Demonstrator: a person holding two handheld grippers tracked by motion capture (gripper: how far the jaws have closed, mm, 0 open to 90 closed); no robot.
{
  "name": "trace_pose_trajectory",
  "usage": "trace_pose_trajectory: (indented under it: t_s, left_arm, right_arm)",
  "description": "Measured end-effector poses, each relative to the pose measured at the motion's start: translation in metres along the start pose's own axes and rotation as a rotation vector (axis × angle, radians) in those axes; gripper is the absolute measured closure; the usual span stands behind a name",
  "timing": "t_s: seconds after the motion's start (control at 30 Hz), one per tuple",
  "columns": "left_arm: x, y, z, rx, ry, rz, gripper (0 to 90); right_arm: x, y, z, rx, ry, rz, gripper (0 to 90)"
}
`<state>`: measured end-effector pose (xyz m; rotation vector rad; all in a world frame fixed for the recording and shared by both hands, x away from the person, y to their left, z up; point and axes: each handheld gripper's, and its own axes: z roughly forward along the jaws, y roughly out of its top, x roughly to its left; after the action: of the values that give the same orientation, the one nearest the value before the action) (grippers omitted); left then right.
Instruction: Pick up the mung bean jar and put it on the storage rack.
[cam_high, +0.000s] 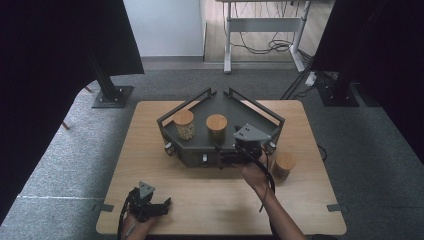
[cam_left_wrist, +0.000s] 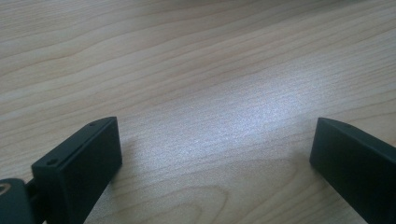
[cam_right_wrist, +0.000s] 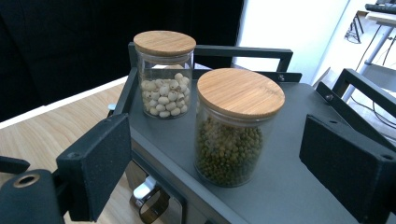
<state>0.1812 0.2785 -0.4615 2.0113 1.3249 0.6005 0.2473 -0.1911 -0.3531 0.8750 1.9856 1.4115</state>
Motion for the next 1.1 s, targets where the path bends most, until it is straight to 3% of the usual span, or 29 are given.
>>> trace_pose_trajectory:
  t_s: [0.73, 1.1]
  left_arm:
    - [0.000, 0.000, 0.000, 0.000, 0.000, 0.000, 1.9]
    - [0.000, 0.000, 0.000, 0.000, 0.000, 0.000, 1.9]
  right_arm:
    - [-0.002, -0.019, -0.027, 0.007, -0.009, 0.010, 9.1]
    - [0.003, -0.029, -0.041, 0.011, -0.028, -0.019, 9.3]
